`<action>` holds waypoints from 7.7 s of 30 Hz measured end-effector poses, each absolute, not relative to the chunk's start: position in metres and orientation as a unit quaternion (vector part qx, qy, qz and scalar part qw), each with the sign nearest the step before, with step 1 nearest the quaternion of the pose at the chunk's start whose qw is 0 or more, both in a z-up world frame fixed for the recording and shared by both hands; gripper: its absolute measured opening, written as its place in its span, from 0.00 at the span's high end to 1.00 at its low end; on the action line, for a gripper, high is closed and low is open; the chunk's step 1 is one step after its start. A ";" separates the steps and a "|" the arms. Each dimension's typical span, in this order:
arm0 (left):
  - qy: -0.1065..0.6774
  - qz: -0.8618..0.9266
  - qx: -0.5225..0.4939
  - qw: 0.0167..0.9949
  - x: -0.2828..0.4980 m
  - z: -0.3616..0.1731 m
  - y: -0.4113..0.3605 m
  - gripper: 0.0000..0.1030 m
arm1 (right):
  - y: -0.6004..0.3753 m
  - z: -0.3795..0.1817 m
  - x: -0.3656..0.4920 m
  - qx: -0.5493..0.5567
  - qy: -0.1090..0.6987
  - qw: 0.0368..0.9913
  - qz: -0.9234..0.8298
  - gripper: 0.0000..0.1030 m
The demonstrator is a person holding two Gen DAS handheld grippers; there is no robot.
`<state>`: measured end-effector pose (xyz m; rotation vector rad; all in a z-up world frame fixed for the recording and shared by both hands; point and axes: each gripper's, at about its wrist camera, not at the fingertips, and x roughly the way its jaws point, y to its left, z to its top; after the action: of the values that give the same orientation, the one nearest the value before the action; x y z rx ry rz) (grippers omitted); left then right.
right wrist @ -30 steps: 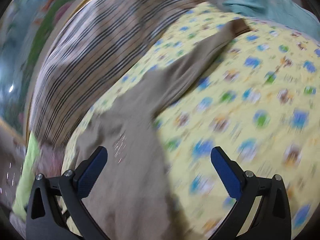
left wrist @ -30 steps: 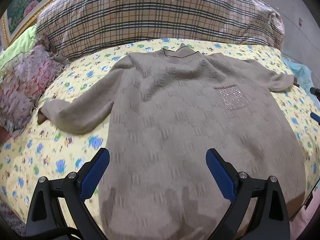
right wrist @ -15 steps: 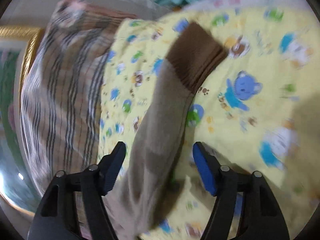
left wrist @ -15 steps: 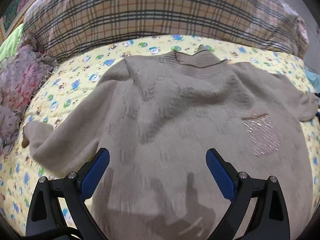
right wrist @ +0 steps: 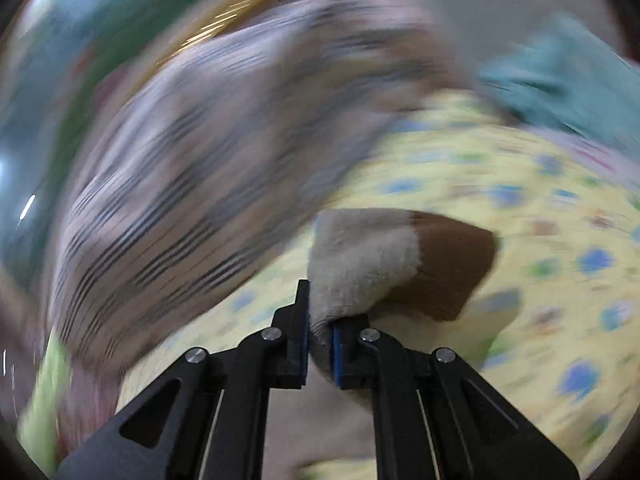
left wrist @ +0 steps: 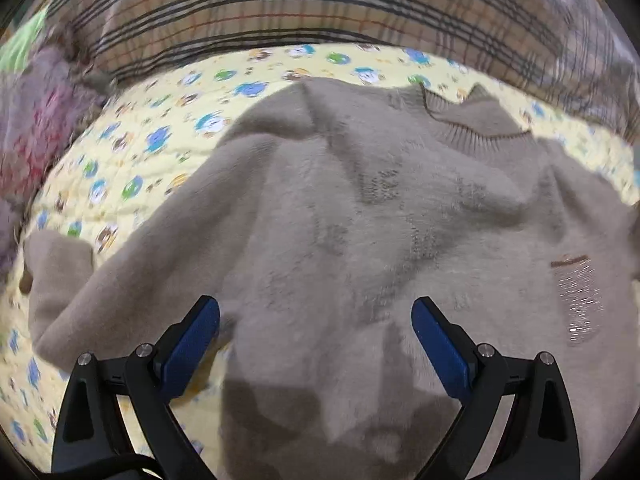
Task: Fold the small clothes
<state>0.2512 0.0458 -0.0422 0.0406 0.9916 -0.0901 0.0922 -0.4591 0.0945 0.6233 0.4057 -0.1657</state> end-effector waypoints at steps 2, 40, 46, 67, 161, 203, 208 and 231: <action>0.474 -0.049 0.007 0.879 0.245 -0.037 0.054 0.06 | -0.380 0.108 0.115 0.250 0.226 0.942 -0.010 0.90; 0.449 -0.142 -0.078 0.879 0.264 -0.034 0.026 0.84 | -0.345 0.039 0.071 0.343 0.279 0.897 0.004 0.43; 0.468 -0.155 -0.122 0.861 0.269 -0.045 0.047 0.53 | -0.337 0.035 0.090 0.316 0.303 0.899 -0.001 0.42; 0.367 -0.195 -0.024 0.909 0.266 0.002 0.007 0.92 | -0.385 0.033 0.192 0.193 0.376 0.906 -0.034 0.93; 0.439 -0.011 0.028 0.898 0.264 -0.052 0.075 0.49 | -0.291 0.121 0.120 0.302 0.223 0.925 0.054 0.93; 0.446 -0.085 -0.018 0.891 0.214 -0.039 0.106 0.36 | -0.152 0.052 0.226 0.130 0.396 0.881 0.226 0.50; 0.463 -0.027 -0.039 0.885 0.240 -0.059 0.124 0.32 | -0.107 0.029 0.287 0.115 0.434 0.853 0.265 0.50; 0.457 -0.027 -0.103 0.883 0.208 -0.044 0.161 0.34 | -0.126 0.026 0.263 0.126 0.397 0.886 0.206 0.63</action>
<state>0.2080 0.1606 -0.0437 -0.2149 0.9503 -0.0558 0.2630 -0.1256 0.0256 0.2625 0.8249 0.4293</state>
